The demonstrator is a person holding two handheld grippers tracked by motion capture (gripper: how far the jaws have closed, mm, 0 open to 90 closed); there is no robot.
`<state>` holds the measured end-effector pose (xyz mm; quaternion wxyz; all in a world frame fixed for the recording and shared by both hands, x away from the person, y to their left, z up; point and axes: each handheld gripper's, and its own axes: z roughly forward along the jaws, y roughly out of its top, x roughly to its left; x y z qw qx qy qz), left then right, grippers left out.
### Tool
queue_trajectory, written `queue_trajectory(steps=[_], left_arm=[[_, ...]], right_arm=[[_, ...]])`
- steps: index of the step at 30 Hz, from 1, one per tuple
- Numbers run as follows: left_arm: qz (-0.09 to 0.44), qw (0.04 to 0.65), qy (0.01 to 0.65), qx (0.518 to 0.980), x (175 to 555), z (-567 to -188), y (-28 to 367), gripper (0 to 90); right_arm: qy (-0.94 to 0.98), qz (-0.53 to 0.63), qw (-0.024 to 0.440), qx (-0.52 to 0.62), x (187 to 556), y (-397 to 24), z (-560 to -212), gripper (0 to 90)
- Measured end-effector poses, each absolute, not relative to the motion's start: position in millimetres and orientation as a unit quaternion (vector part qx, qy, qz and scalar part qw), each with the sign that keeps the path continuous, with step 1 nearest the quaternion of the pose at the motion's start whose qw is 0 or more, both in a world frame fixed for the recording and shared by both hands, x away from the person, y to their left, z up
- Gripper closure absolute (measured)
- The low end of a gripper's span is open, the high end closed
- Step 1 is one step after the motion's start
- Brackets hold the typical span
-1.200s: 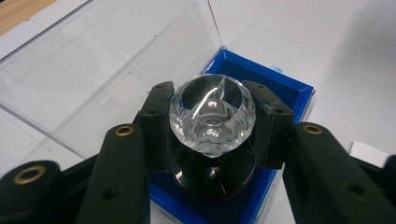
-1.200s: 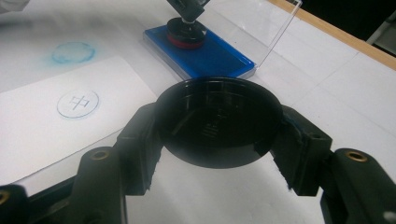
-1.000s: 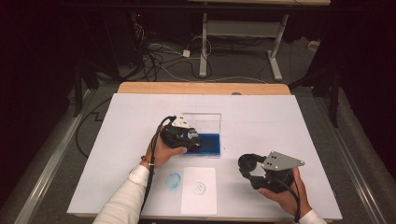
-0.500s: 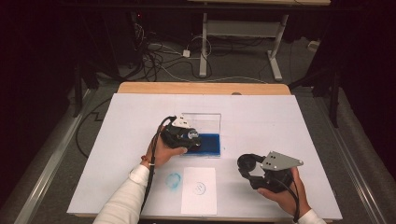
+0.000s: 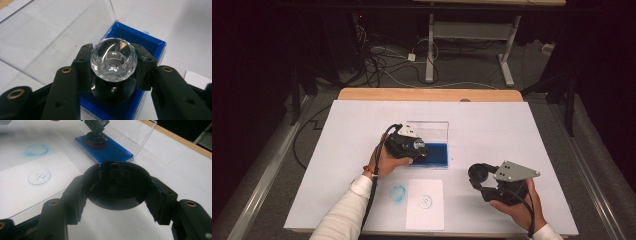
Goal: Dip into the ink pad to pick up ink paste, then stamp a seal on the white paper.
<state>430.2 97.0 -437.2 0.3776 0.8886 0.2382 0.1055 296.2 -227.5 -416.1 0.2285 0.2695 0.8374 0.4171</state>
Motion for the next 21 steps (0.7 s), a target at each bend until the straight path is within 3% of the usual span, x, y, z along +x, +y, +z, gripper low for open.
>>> queue_trajectory(steps=[21], left_arm=[[0.106,0.378,0.245,0.887,429.9,-437.3,95.9,54.4]], right_arm=[[0.84,0.413,0.23,0.266,293.6,-226.0,-416.0,38.5]])
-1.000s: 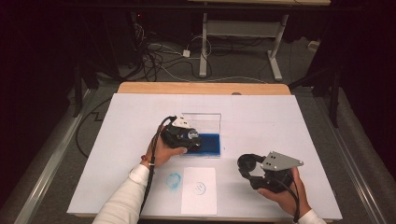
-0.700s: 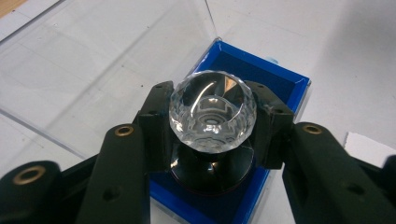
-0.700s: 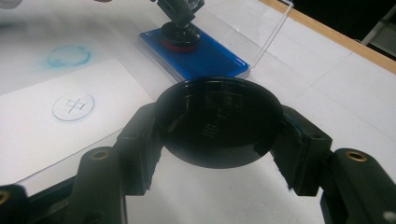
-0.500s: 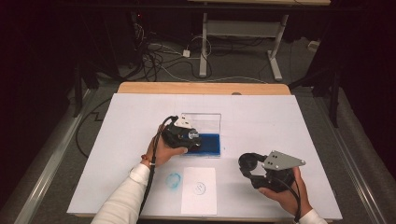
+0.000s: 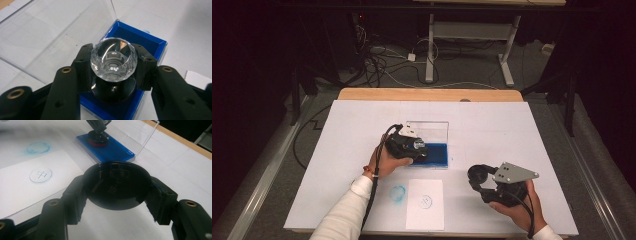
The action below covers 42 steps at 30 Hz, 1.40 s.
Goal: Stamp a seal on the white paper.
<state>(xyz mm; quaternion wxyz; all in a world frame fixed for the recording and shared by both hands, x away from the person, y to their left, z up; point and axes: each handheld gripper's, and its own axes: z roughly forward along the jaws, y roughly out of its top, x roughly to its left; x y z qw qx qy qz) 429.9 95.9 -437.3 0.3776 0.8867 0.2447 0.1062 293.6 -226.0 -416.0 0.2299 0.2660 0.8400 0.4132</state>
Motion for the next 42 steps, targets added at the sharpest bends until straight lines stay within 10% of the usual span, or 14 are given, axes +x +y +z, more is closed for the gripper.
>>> queue_trajectory(steps=[42], left_arm=[[0.137,0.383,0.234,0.883,416,-422,95,54.4]], right_arm=[[0.837,0.413,0.238,0.268,289,-229,-414,38.4]])
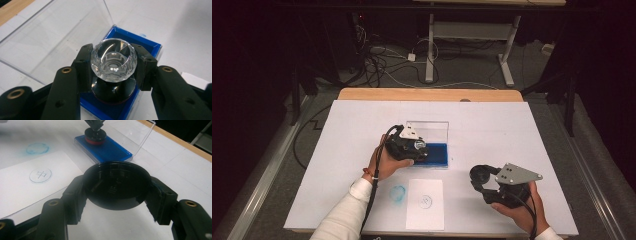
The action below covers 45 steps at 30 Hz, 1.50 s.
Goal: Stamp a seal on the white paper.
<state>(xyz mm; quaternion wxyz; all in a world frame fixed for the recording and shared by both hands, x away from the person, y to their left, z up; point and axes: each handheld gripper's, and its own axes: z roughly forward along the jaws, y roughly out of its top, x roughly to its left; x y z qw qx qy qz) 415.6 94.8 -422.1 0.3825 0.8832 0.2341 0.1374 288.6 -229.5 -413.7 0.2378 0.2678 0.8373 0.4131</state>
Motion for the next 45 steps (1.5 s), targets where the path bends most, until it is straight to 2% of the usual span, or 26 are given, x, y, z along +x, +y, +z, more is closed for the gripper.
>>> queue_trajectory(steps=[8,13,45], left_arm=[[0.144,0.421,0.23,0.865,406,-397,108,54.4],[0.157,0.42,0.223,0.866,401,-391,109,54.4],[0.144,0.449,0.177,0.864,373,-364,104,54.4]], right_arm=[[0.833,0.417,0.242,0.27,287,-232,-410,38.5],[0.835,0.417,0.241,0.267,286,-232,-411,38.4],[0.834,0.418,0.242,0.266,286,-234,-409,38.5]])
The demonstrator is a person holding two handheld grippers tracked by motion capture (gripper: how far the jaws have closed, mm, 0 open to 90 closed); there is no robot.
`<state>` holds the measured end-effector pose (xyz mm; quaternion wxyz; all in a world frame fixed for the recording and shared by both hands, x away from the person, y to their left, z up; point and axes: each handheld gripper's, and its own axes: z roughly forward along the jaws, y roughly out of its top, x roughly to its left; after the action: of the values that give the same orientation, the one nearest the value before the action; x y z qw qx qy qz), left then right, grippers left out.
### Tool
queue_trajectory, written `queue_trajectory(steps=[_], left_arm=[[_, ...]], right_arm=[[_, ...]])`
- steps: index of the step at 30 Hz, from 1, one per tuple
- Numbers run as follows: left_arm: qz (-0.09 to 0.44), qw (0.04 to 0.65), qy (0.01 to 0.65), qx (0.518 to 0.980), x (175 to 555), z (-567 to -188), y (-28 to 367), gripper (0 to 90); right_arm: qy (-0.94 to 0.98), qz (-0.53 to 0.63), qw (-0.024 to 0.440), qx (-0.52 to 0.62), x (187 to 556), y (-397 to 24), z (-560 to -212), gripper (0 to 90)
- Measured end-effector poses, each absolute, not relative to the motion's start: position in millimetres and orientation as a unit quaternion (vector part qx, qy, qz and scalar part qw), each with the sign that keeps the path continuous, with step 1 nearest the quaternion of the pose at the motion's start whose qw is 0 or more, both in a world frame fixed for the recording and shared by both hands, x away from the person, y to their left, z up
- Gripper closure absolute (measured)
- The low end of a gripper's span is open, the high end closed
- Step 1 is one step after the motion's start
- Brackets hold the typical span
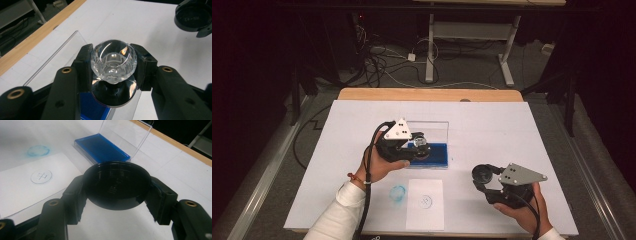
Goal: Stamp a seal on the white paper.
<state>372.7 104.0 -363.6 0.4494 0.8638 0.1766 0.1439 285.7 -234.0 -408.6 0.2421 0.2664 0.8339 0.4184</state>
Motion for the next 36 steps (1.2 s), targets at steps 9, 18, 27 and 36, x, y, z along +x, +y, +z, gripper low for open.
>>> queue_trajectory(steps=[9,18,27,36], left_arm=[[0.14,0.451,0.166,0.866,365,-361,100,54.4],[0.137,0.457,0.157,0.865,351,-357,101,54.4],[0.148,0.455,0.148,0.865,337,-356,99,54.4],[0.148,0.451,0.132,0.87,322,-361,99,54.4]], right_arm=[[0.834,0.417,0.241,0.268,284,-234,-408,38.4],[0.832,0.418,0.243,0.27,283,-235,-406,38.4],[0.833,0.417,0.244,0.269,283,-234,-406,38.4],[0.832,0.426,0.237,0.265,281,-233,-404,38.5]])
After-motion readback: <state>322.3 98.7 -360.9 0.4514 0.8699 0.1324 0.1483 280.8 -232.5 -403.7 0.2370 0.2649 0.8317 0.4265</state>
